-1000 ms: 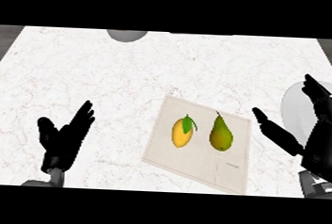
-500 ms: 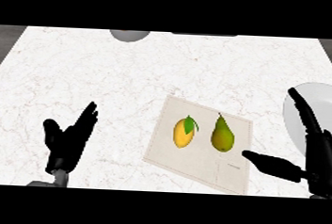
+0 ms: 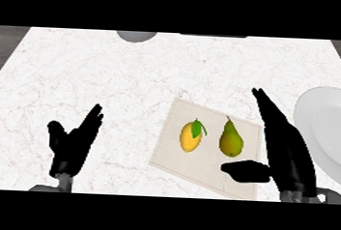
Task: Pick the lemon from the placemat and place it in the plate
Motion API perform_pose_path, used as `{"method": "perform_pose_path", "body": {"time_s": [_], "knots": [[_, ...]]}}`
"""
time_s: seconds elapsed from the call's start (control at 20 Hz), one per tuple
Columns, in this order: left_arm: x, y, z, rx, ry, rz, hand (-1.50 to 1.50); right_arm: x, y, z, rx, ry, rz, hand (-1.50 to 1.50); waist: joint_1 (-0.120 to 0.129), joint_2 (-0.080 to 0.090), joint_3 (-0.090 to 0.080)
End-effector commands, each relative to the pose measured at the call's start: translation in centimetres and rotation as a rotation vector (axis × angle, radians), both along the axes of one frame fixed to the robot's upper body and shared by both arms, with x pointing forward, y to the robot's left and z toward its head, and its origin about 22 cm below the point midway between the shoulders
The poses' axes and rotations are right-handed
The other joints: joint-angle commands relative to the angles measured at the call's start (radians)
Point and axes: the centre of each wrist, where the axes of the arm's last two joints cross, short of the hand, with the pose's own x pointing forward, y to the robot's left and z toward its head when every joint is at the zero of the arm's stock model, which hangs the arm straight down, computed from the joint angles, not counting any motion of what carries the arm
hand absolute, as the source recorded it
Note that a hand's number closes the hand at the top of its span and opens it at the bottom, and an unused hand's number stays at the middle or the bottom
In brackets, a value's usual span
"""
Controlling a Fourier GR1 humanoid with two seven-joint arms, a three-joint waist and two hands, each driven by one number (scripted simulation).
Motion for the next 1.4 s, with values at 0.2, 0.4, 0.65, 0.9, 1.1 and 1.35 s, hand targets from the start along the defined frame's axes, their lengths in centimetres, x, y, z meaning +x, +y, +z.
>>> {"method": "perform_pose_path", "body": {"time_s": [0.2, 0.4, 0.65, 0.9, 1.1, 1.35], "knots": [[-0.4, 0.5, -1.0, -0.012, 0.027, 0.0, 0.0, 2.4, 4.3, -1.8, -0.083, 0.113, -0.064, -1.5, -0.009, 0.004, 0.0], [0.1, -0.7, -1.3, 0.008, 0.038, 0.017, 0.0, 3.1, 7.2, -0.8, -0.077, 0.183, -0.049, -1.5, -0.009, 0.004, -0.001], [0.2, 0.9, -1.6, -0.014, 0.052, 0.027, 0.0, 1.9, 10.0, -3.6, -0.033, 0.207, -0.014, -1.5, -0.012, 0.004, 0.0], [-0.8, 0.6, -2.7, 0.006, 0.042, 0.003, 0.0, 3.4, 10.2, -5.0, -0.067, 0.219, -0.021, -1.5, -0.011, 0.005, 0.0], [-1.1, -0.4, -2.6, -0.026, 0.036, 0.004, 0.0, 4.9, 9.4, -4.3, -0.134, 0.234, -0.057, -1.5, -0.011, 0.004, 0.0], [-0.8, 0.4, -1.3, -0.002, 0.034, 0.008, 0.0, 3.5, 9.8, -6.5, -0.177, 0.255, -0.09, -1.5, -0.014, 0.002, 0.0]]}}
